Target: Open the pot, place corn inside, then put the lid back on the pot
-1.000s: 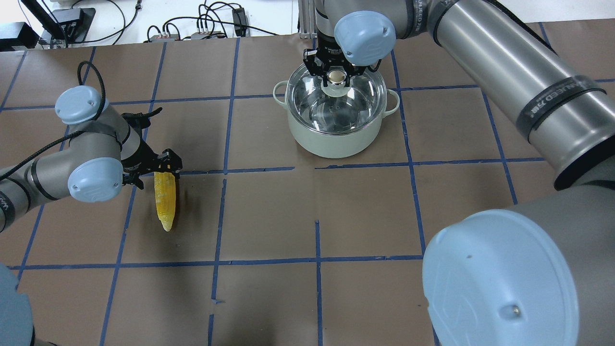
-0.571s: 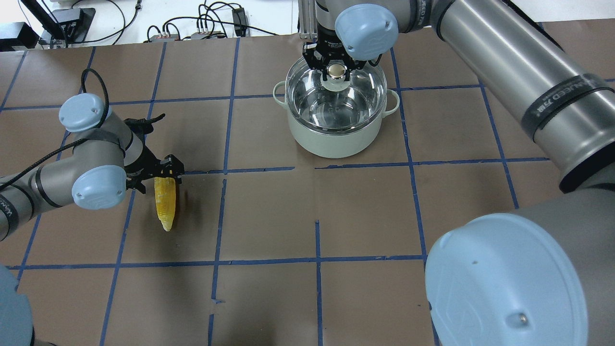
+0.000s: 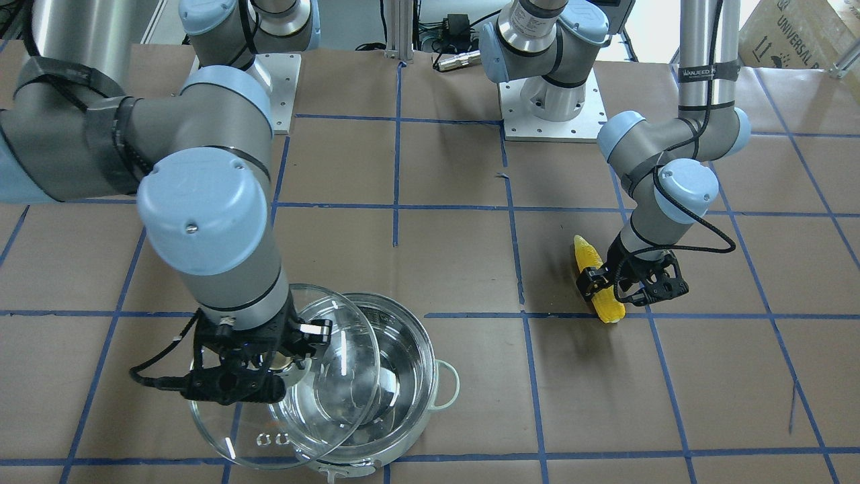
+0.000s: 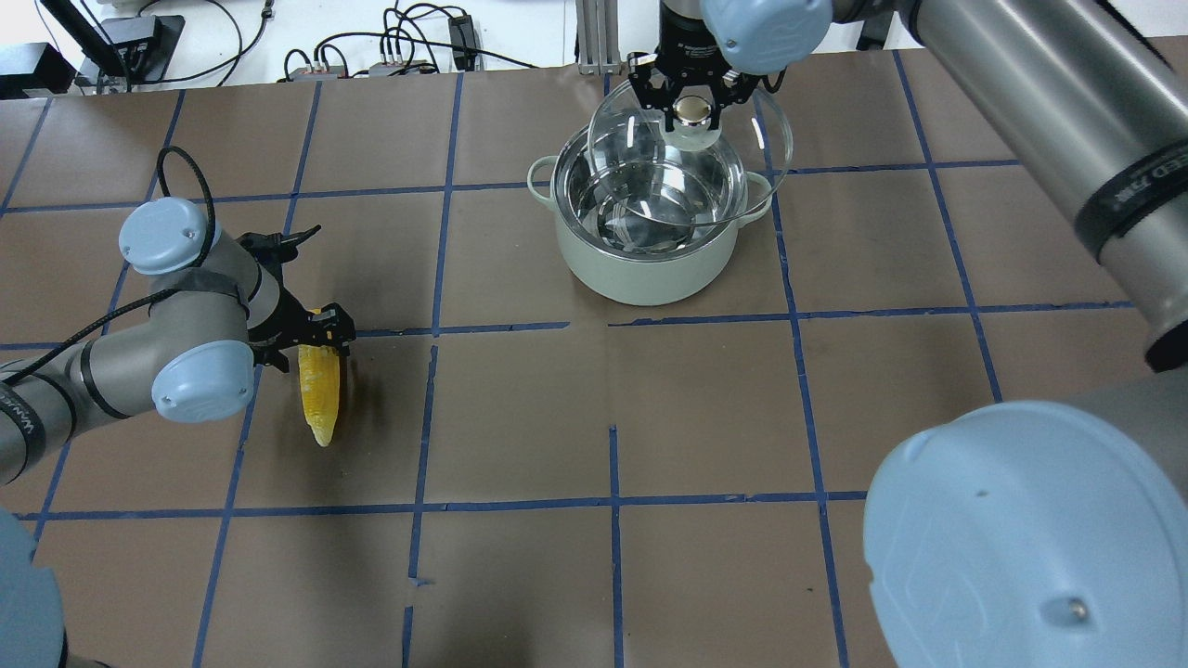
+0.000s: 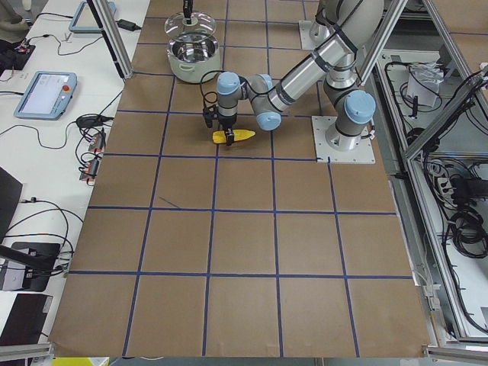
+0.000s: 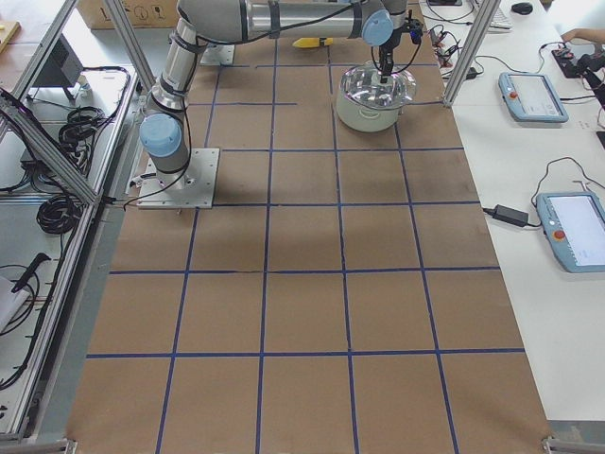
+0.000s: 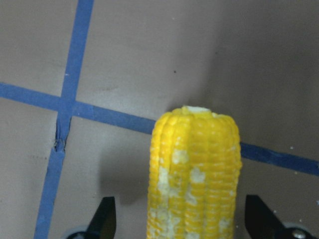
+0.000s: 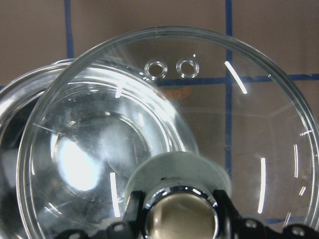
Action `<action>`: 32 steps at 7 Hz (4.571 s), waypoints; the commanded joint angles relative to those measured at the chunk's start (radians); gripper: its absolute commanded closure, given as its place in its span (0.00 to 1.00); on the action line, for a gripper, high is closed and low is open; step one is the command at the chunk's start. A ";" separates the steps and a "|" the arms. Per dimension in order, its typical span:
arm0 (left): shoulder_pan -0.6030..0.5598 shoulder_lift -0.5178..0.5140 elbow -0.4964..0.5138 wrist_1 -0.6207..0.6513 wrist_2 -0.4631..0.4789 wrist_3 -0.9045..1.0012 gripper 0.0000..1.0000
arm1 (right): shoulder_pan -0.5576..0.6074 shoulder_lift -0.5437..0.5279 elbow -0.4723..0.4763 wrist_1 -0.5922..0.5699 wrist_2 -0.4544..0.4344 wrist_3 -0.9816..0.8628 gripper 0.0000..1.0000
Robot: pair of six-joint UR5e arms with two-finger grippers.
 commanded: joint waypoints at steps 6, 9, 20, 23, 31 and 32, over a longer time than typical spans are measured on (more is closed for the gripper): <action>-0.231 0.036 0.551 -0.606 0.086 -0.167 0.97 | -0.376 0.006 0.103 0.045 0.039 -0.564 0.72; -0.407 -0.036 0.791 -0.760 0.067 -0.348 0.97 | -0.416 0.005 0.122 0.034 0.041 -0.619 0.73; -0.678 -0.567 1.329 -0.723 0.001 -0.476 0.97 | -0.412 -0.003 0.134 0.032 0.043 -0.611 0.73; -0.673 -0.567 1.310 -0.735 0.018 -0.474 0.01 | -0.412 -0.003 0.134 0.032 0.043 -0.611 0.73; -0.552 -0.420 1.284 -0.876 0.011 -0.246 0.00 | -0.319 -0.139 0.129 0.049 0.036 -0.523 0.71; -0.522 -0.351 1.205 -0.878 0.005 -0.212 0.00 | -0.239 -0.141 0.132 0.048 0.038 -0.454 0.71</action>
